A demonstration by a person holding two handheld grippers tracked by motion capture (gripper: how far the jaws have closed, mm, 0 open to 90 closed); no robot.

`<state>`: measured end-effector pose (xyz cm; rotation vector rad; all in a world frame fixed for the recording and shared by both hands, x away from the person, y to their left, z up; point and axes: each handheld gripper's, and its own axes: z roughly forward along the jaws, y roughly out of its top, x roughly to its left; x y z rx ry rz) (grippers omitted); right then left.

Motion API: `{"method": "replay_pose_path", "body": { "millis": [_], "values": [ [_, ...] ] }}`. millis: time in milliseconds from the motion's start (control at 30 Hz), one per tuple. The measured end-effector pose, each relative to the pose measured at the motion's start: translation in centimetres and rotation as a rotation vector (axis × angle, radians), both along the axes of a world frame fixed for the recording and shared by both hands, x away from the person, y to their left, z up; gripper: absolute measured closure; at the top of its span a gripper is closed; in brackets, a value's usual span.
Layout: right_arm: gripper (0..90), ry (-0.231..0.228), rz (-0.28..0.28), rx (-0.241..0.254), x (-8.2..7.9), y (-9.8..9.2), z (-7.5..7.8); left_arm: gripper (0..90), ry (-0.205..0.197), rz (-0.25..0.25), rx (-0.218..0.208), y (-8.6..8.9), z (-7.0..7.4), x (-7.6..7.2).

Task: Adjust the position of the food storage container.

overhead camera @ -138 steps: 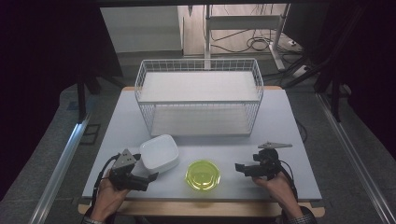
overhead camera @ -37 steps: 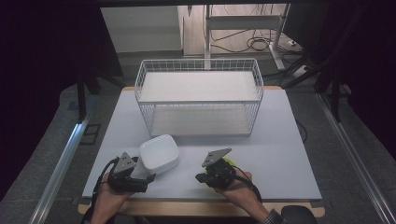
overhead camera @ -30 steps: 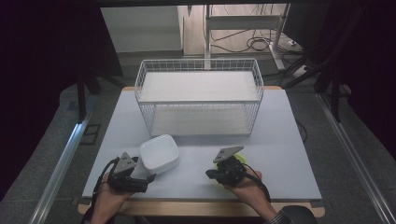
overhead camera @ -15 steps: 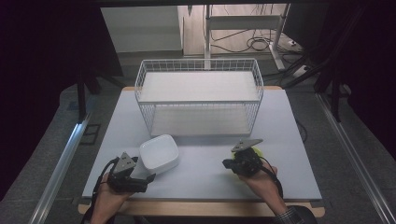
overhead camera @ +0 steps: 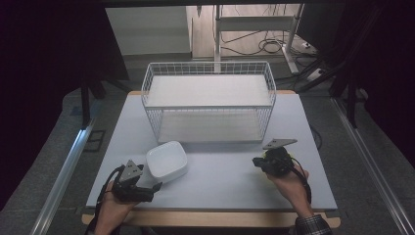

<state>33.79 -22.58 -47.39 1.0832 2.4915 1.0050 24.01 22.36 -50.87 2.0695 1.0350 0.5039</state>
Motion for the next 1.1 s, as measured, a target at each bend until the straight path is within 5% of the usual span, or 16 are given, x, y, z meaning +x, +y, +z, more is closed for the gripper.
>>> {"method": "replay_pose_path", "body": {
  "millis": [400,567,833,1100],
  "values": [
    [84.3,-0.008,-0.077,0.010,0.5,-2.3,0.2,8.1,0.041,-0.003,-0.007,0.2,-0.1,0.2],
    [83.8,-0.007,-0.068,0.026,0.4,-2.0,0.4,14.3,0.017,0.019,-0.007,0.7,0.3,0.1],
    [83.1,-0.022,-0.029,0.025,0.1,-0.9,0.6,48.9,0.009,0.069,-0.015,2.9,0.4,0.1],
    [83.4,-0.030,0.002,0.009,-0.1,0.2,0.4,74.3,0.061,0.132,-0.046,4.4,-0.4,1.7]
  ]
}}
